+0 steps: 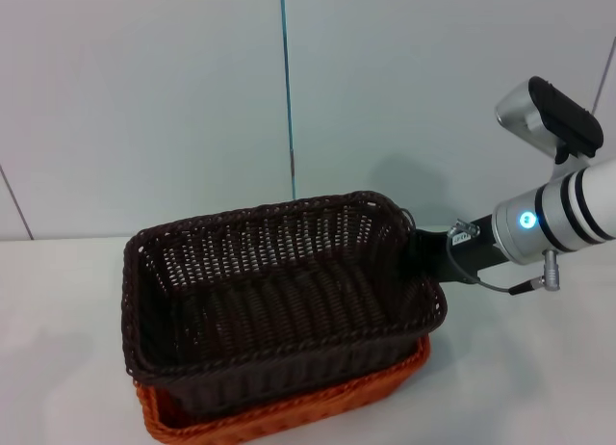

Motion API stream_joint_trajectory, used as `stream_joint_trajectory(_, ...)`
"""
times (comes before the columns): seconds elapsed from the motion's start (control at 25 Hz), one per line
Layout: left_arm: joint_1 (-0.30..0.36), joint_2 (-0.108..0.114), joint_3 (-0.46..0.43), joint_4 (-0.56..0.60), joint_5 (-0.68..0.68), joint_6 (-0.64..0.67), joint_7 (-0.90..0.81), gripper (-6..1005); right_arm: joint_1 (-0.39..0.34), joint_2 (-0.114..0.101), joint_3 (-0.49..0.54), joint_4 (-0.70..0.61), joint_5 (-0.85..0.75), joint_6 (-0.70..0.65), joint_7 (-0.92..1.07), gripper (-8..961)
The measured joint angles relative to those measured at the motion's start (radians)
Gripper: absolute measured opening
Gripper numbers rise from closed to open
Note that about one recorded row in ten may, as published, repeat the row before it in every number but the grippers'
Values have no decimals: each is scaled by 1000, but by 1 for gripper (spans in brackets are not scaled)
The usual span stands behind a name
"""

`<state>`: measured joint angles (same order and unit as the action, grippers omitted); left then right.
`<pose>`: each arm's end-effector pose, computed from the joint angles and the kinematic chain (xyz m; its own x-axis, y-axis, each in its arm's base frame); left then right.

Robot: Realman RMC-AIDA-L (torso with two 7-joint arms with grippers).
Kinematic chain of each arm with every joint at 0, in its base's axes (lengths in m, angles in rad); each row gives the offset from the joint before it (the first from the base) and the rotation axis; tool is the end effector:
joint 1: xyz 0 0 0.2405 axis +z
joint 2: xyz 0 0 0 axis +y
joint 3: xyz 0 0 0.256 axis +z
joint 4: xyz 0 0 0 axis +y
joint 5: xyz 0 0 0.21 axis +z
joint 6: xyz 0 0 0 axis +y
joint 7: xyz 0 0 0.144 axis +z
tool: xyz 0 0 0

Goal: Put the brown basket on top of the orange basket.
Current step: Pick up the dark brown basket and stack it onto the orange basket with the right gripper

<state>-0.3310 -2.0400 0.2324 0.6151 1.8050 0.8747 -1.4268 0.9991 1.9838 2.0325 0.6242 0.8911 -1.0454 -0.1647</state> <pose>-0.4445 0.3007 0.1176 0.4257 0.3539 0.8328 0.8552 0.1432 -0.4980 0.1414 0.4673 -0.0106 -0.1843 0.8957 0.4047 0.9801 0.1367 0.1438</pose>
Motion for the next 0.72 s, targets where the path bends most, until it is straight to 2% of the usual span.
stream_joint_trajectory(0.72,4,-3,-2,0,4,2,2,848,0,9,-9,-36,6,49,-7,136)
